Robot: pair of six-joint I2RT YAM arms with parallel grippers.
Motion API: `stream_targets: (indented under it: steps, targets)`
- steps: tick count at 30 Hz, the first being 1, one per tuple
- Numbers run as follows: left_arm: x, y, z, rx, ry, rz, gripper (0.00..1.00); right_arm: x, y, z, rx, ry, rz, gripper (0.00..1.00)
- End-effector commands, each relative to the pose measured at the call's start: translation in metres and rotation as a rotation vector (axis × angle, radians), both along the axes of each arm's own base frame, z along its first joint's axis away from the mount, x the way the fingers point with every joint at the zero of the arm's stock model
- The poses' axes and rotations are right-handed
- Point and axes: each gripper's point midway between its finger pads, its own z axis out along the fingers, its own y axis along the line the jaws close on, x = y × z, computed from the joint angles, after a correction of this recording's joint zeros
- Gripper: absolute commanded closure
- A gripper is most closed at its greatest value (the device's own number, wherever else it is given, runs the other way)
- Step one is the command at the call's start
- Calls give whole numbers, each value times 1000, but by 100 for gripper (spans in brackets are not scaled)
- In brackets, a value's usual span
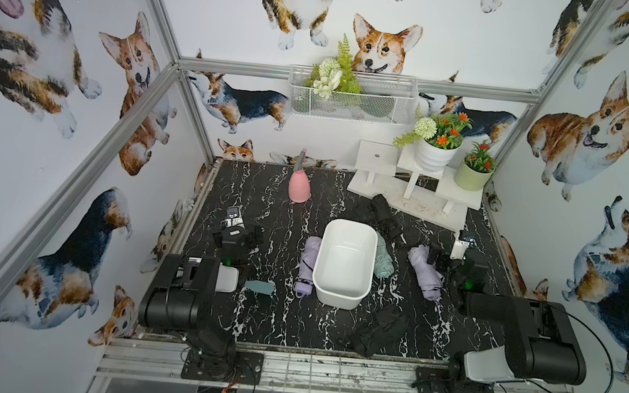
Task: Put the umbrella into the storage box
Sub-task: Pick up the umbrella from the center of the board.
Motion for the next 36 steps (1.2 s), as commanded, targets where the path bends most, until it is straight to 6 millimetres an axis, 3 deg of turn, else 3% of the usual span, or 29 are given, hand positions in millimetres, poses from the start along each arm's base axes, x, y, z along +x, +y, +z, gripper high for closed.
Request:
stream_targets:
  steps: [1, 23, 26, 31, 36]
  targets:
    - [1, -1, 3, -9, -11, -2, 0, 1, -1, 3, -14, -13, -3, 0]
    - [1, -1, 3, -9, -16, -2, 0, 1, -1, 6, -16, -26, -3, 0]
    - [-5, 1, 20, 2, -35, 8, 0, -8, -9, 27, -26, -87, -54, 1]
    - [-13, 2, 87, -64, 13, 61, 0, -28, -25, 84, -3, -47, -192, 3]
    - [-12, -56, 130, -130, 50, -93, 0, -43, 0, 136, 161, 41, -117, 10]
